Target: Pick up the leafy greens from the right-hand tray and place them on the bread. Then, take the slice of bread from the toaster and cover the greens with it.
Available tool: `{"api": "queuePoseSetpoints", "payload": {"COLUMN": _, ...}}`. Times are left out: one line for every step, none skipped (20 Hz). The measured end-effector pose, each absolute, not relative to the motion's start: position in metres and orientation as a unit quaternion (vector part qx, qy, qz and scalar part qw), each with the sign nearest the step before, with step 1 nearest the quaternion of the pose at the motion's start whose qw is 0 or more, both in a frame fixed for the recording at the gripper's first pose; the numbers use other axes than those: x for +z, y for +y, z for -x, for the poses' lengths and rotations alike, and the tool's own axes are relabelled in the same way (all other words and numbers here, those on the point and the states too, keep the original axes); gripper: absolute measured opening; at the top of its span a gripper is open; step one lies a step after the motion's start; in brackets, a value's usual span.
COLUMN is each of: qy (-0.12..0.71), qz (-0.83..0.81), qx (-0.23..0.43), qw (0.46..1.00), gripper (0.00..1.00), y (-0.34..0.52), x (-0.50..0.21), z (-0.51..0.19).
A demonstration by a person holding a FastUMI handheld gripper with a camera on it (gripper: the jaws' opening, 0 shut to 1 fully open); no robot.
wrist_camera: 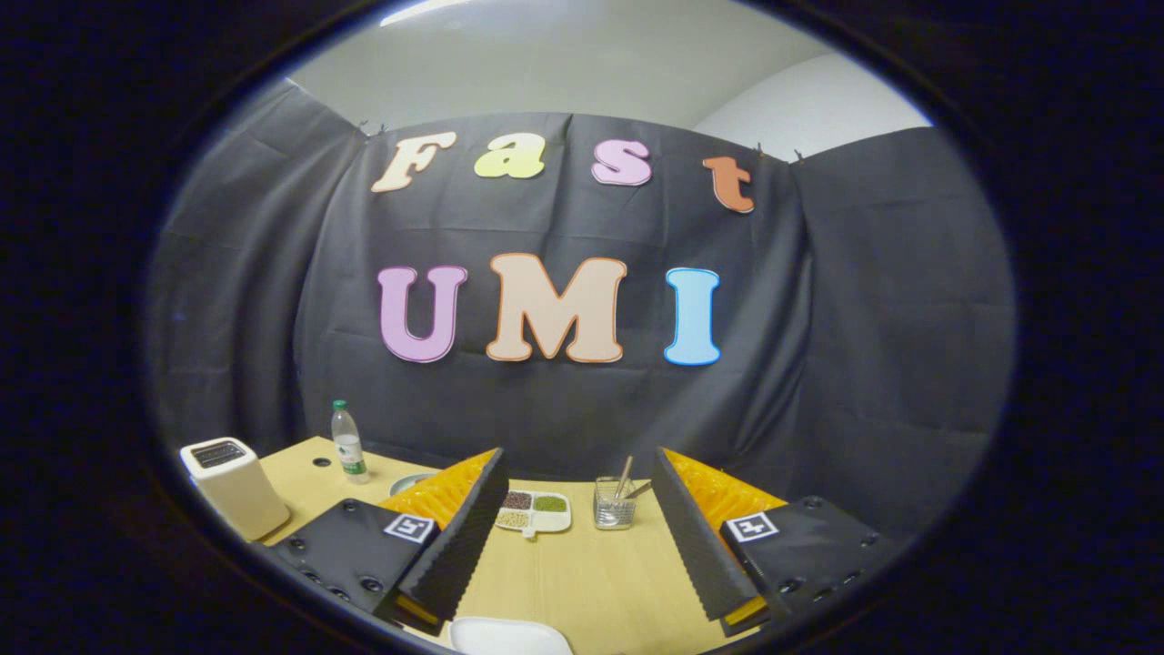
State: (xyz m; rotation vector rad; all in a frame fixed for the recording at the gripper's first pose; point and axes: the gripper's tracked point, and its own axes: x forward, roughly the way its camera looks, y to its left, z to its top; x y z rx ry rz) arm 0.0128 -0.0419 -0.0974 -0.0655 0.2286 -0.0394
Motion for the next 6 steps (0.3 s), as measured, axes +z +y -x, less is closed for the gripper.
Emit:
{"api": "queuePoseSetpoints", "payload": {"qy": 0.111, "qz": 0.033, "qx": -0.024, "qw": 0.993, "gripper": 1.0, "y": -0.0442, "x": -0.0968, "z": -0.0125}}
{"api": "queuePoseSetpoints", "payload": {"qy": 0.108, "qz": 0.033, "qx": -0.026, "qw": 0.993, "gripper": 1.0, "y": -0.0465, "x": -0.0952, "z": -0.014}}
{"api": "queuePoseSetpoints", "payload": {"qy": 0.107, "qz": 0.033, "qx": -0.027, "qw": 0.993, "gripper": 1.0, "y": -0.0482, "x": -0.0957, "z": -0.0127}}
{"api": "queuePoseSetpoints", "payload": {"qy": 0.108, "qz": 0.034, "qx": -0.027, "qw": 0.993, "gripper": 1.0, "y": -0.0489, "x": -0.0952, "z": -0.0116}}
{"api": "queuePoseSetpoints", "payload": {"qy": 0.109, "qz": 0.037, "qx": -0.027, "qw": 0.993, "gripper": 1.0, "y": -0.0502, "x": -0.0953, "z": -0.0118}}
{"api": "queuePoseSetpoints", "payload": {"qy": 0.109, "qz": 0.041, "qx": -0.029, "qw": 0.993, "gripper": 1.0, "y": -0.0509, "x": -0.0954, "z": -0.0116}}
